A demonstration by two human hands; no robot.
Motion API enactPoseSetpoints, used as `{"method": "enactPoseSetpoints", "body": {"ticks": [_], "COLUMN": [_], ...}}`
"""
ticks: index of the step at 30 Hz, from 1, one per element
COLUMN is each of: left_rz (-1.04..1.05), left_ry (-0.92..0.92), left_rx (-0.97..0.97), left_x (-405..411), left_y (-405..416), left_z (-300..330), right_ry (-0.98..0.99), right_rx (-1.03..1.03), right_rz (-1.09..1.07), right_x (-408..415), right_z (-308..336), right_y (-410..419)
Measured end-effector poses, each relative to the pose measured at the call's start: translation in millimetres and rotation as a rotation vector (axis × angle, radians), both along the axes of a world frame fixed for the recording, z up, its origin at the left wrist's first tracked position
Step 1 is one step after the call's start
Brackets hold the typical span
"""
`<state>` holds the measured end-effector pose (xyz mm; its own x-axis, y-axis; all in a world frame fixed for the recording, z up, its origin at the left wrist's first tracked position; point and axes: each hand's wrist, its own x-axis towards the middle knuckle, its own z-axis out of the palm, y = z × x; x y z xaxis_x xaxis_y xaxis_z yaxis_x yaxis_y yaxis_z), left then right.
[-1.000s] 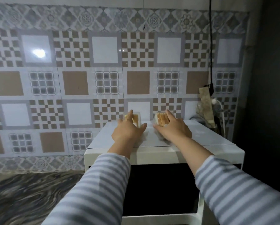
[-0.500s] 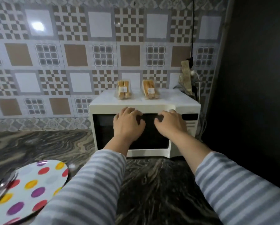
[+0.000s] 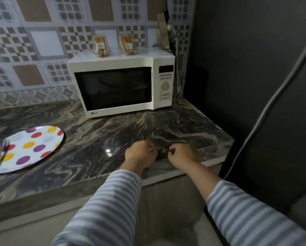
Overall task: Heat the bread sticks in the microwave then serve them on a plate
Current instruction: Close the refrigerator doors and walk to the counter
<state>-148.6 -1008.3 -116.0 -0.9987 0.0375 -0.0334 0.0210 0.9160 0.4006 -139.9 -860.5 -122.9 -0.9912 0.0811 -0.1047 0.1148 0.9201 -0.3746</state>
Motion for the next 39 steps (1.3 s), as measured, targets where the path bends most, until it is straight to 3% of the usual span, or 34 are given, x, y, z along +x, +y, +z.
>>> {"method": "enactPoseSetpoints", "body": {"ticks": [15,25,31,39], "left_rz": [-0.443,-0.837,-0.97,-1.164], "left_ry": [-0.273,-0.284,-0.349,-0.359], "left_rx": [-0.085,-0.113,-0.031,-0.117], "left_x": [190,287,347,386], "left_y": [96,297,426,552], "left_z": [-87,-99,-109,-129], "right_ry": [-0.209,-0.25,-0.222,-0.251], "right_rx": [-0.061,-0.083,-0.101,-0.17], "right_rz": [-0.437,-0.803,-1.014,-1.192], "right_x": [265,402,479,528], "right_z": [-90,-95,-101,-126], "right_y": [91,254,360,460]}}
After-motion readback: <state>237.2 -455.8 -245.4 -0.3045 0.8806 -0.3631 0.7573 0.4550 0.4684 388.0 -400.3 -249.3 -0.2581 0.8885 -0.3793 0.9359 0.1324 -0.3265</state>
